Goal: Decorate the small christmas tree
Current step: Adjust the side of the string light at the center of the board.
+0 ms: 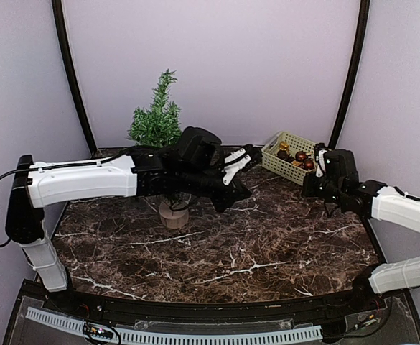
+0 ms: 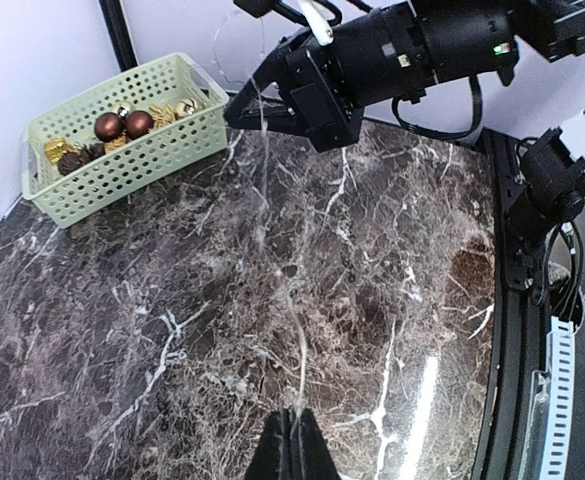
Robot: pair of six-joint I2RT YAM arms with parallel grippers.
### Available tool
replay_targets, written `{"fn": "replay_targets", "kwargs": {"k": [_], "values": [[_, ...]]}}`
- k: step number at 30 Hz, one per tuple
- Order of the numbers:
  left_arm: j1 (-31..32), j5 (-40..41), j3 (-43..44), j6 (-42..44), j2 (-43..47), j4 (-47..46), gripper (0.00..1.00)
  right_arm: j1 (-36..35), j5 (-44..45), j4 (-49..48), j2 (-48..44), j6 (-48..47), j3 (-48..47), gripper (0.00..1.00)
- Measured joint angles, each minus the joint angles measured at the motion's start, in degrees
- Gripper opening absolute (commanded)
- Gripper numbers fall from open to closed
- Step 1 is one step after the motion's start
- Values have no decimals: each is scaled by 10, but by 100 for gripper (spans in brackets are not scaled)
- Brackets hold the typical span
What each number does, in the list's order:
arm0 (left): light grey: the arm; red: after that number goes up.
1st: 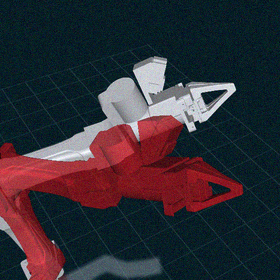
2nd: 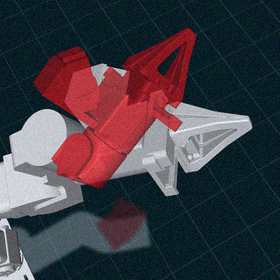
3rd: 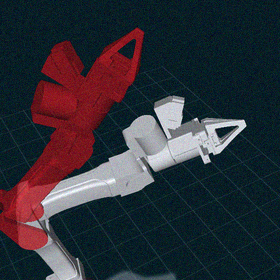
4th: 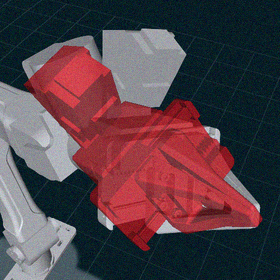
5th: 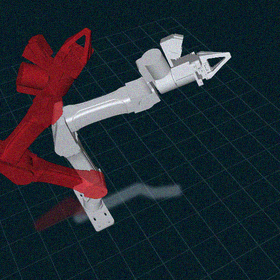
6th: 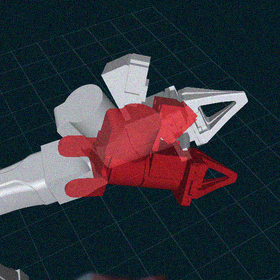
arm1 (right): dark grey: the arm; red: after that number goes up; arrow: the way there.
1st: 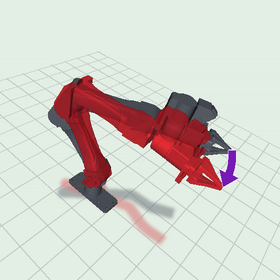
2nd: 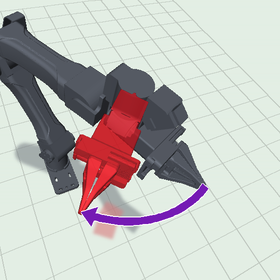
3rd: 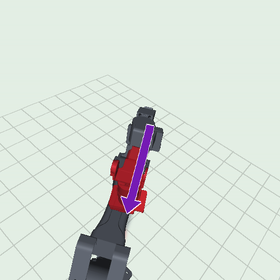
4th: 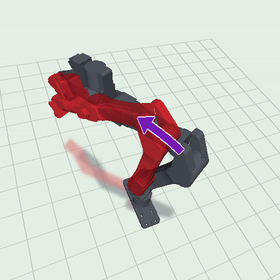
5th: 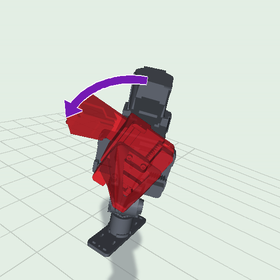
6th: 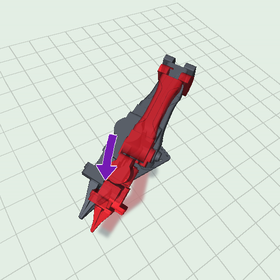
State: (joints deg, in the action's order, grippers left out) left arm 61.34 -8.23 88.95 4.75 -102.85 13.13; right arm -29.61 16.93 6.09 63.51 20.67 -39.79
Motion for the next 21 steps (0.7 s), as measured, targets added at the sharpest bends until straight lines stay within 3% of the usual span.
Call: {"fn": "replay_targets", "kwargs": {"k": [4, 7, 14, 21], "values": [[-1, 26, -38, -20, 70, 4, 0, 68, 32, 59, 13, 9, -49, 1], [-1, 43, -49, -29, 98, 4, 0, 91, 76, 98, 14, 10, -92, 12], [-5, 62, -70, -49, 108, 4, 0, 115, 127, 150, 20, 15, -162, 74], [-5, 55, -68, -55, 98, 3, 0, 120, -67, 179, 19, 62, -82, 93]]}}
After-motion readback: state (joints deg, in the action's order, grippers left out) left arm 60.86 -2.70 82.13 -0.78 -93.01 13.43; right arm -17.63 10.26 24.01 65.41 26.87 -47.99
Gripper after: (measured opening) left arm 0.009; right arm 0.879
